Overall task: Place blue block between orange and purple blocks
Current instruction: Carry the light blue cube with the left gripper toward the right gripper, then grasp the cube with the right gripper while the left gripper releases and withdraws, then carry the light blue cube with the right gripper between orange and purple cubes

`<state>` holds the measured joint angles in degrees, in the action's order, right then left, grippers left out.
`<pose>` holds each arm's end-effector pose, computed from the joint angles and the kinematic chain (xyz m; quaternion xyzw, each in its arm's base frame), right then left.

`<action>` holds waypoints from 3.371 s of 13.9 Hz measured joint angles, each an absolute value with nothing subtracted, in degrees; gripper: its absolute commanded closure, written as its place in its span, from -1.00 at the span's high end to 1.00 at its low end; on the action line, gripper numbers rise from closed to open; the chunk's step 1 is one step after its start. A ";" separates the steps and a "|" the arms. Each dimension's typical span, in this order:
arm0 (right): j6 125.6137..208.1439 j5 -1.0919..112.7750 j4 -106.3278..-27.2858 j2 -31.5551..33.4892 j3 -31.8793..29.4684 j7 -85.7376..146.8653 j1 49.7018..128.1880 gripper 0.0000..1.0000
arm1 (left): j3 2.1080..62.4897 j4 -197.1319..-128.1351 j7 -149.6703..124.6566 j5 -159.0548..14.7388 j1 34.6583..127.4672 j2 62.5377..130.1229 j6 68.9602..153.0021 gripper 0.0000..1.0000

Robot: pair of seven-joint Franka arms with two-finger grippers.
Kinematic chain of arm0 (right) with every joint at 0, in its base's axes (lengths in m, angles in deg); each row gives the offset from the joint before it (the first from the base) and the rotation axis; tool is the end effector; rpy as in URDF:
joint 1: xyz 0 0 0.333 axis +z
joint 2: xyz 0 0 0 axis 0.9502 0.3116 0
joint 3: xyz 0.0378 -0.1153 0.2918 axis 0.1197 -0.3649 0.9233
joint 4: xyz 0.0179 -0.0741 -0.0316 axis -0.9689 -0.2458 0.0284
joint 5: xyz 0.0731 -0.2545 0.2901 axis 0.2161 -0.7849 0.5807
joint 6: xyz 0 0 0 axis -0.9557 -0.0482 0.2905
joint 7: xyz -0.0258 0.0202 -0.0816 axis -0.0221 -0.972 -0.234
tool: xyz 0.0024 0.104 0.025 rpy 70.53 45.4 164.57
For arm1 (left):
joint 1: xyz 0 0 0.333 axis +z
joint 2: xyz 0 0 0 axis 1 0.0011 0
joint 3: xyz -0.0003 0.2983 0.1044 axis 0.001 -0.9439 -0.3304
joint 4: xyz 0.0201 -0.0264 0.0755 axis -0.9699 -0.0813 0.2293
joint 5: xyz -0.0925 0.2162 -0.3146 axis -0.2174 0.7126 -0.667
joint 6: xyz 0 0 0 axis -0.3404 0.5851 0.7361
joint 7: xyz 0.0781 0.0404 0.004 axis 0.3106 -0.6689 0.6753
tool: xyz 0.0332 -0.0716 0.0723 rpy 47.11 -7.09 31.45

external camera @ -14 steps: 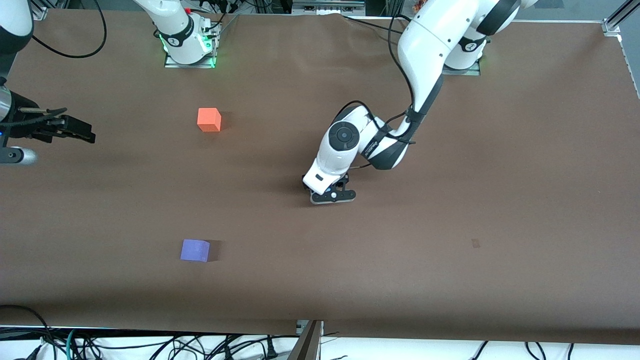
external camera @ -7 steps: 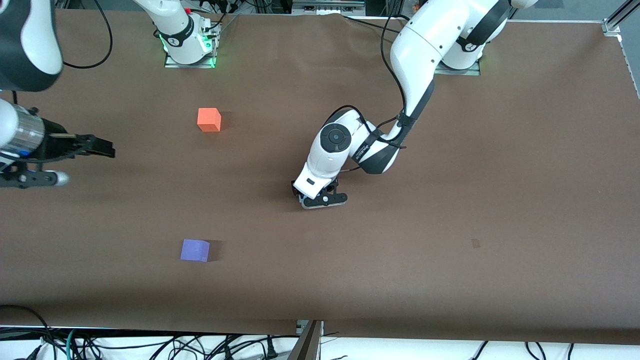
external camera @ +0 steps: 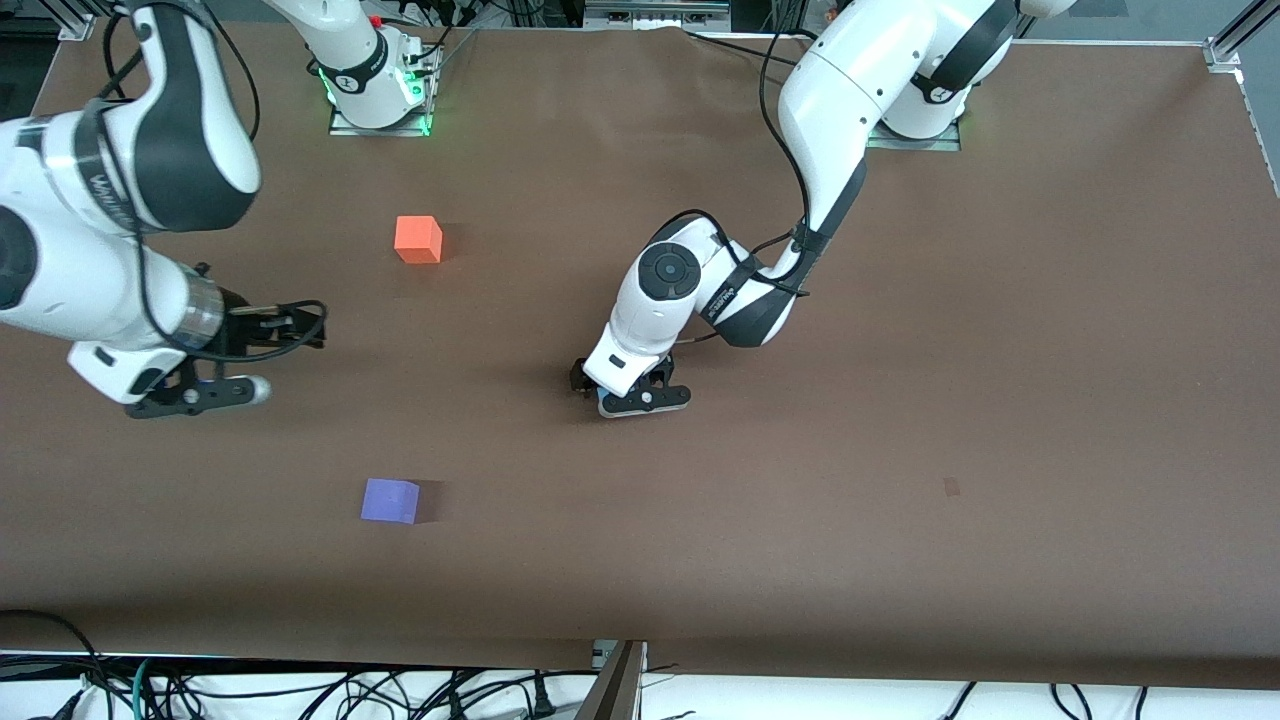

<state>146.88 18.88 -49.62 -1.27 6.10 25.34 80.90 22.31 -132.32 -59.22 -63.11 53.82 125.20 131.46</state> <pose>0.6463 0.1215 0.4747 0.9935 0.0925 -0.0658 0.0007 0.5824 -0.5216 0.2263 0.9846 0.1123 0.0404 0.1281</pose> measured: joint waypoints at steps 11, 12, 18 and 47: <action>155.03 23.93 -49.62 5.21 6.24 16.53 89.35 1.00 | 21.51 -130.93 -56.16 -63.11 65.76 116.98 114.18 1.00; 156.36 24.57 -49.62 5.90 6.25 15.54 90.34 1.00 | 21.59 -130.92 -54.43 -63.11 68.07 115.50 112.11 1.00; 168.39 24.90 -49.63 11.15 6.45 9.31 98.40 1.00 | 21.87 -138.09 -36.53 -63.12 80.04 101.96 101.99 1.00; 190.72 22.15 -50.74 24.28 6.21 5.16 109.20 1.00 | 26.54 -153.20 -15.51 -63.16 100.27 70.97 83.95 1.00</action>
<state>190.72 22.15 -50.74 24.28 6.21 5.16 109.20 26.54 -153.20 -15.51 -63.16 100.27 70.97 83.95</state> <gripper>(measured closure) 0.000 0.000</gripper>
